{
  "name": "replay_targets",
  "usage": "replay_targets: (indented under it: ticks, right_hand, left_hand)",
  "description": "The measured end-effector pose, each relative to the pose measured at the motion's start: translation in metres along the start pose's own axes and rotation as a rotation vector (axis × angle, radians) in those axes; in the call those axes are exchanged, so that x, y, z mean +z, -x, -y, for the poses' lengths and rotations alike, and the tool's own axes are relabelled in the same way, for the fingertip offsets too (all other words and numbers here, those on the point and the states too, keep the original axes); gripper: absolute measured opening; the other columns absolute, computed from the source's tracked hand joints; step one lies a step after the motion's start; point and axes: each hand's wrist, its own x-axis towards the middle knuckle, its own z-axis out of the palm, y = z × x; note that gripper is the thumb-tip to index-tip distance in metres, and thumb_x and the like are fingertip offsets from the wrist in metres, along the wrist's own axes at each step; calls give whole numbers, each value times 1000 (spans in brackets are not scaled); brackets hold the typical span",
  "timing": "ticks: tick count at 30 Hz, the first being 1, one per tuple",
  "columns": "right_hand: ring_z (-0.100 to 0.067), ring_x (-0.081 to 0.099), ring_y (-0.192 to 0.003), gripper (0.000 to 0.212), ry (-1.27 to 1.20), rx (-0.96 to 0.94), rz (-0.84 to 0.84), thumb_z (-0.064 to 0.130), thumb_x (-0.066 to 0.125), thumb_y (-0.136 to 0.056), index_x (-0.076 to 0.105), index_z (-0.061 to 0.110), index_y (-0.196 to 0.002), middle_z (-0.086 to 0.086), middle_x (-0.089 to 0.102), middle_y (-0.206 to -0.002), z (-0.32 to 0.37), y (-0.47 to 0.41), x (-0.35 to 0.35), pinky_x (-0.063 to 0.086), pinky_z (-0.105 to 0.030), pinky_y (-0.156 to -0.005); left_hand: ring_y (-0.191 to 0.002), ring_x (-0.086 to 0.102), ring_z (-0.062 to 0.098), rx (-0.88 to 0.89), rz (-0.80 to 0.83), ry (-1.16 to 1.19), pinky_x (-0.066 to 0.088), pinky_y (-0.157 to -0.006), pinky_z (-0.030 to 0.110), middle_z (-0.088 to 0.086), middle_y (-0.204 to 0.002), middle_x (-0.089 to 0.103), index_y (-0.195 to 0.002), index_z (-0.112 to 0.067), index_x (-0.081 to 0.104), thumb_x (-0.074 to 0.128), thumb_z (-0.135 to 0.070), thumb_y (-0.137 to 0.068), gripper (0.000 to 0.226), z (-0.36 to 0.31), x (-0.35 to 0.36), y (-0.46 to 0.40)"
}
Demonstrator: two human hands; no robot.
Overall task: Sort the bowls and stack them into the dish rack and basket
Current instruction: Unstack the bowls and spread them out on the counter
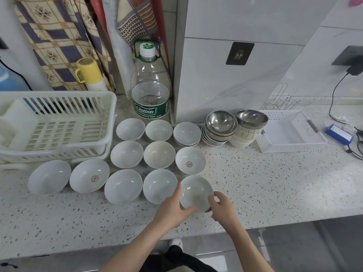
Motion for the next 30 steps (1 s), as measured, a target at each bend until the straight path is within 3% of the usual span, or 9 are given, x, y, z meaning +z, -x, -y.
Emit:
replay_targets:
  ticks: [4, 8, 12, 16, 19, 23, 27, 30]
  right_hand:
    - [-2, 54, -46, 27, 24, 7, -40, 31, 45, -98, 64, 20, -114, -1, 73, -70, 2, -2, -1, 43, -21, -48]
    - [-9, 62, -62, 28, 88, 13, -91, 37, 44, -98, 67, 21, -102, 2, 71, -65, 9, -7, -10, 44, -24, -52]
    - [-8, 50, -42, 34, 111, -6, -259, 38, 45, -98, 67, 14, -91, 3, 69, -62, 25, -23, -33, 43, -23, -46]
    - [-2, 43, -33, 34, 39, -62, -429, 37, 47, -97, 69, 11, -95, 6, 69, -64, 57, -51, -67, 39, -22, -42]
    - [-5, 55, -46, 37, -7, -110, -484, 38, 49, -94, 66, 14, -116, 8, 69, -65, 85, -75, -91, 39, -21, -46]
    - [0, 54, -56, 47, 17, -169, -479, 39, 49, -95, 58, 10, -131, -7, 73, -74, 112, -109, -110, 38, -20, -53]
    - [-6, 58, -69, 48, 98, -166, -467, 44, 49, -94, 60, 13, -129, 5, 70, -74, 126, -135, -115, 47, -29, -70]
    - [-14, 60, -82, 41, 164, -156, -430, 47, 50, -93, 65, 18, -119, 4, 71, -94, 131, -148, -114, 45, -30, -70]
  left_hand:
    - [-44, 57, -2, -30, 0, 106, 42, -41, 17, -1, -73, 73, -155, -35, 15, 55, -49, -91, 77, 3, -5, -3]
    - [-36, 52, 0, -80, -68, 250, 40, -38, 19, -1, -69, 74, -147, -27, 36, 53, -44, -93, 59, 0, -14, -11]
    - [-48, 59, -2, -78, -185, 277, 43, -48, 17, -8, -67, 74, -137, -25, 49, 54, -44, -95, 46, -10, -32, -31]
    - [-56, 63, -4, -71, -322, 311, 53, -63, 31, -3, -68, 73, -113, -25, 61, 57, -36, -95, 22, -32, -55, -72]
    - [-62, 60, -8, -115, -390, 212, 44, -63, 23, 1, -83, 74, -129, -15, 57, 55, -38, -96, 40, -50, -72, -111]
    - [-89, 69, 28, -189, -420, 116, 53, -83, 42, 12, -97, 73, -109, -7, 61, 55, -38, -94, 34, -66, -88, -158]
    - [-100, 67, 38, -254, -388, -14, 51, -91, 45, 15, -117, 67, -123, -8, 51, 57, -36, -93, 41, -72, -92, -188]
    - [-94, 69, 37, -280, -371, -47, 52, -90, 45, 10, -114, 69, -125, -19, 48, 60, -31, -90, 39, -69, -89, -198]
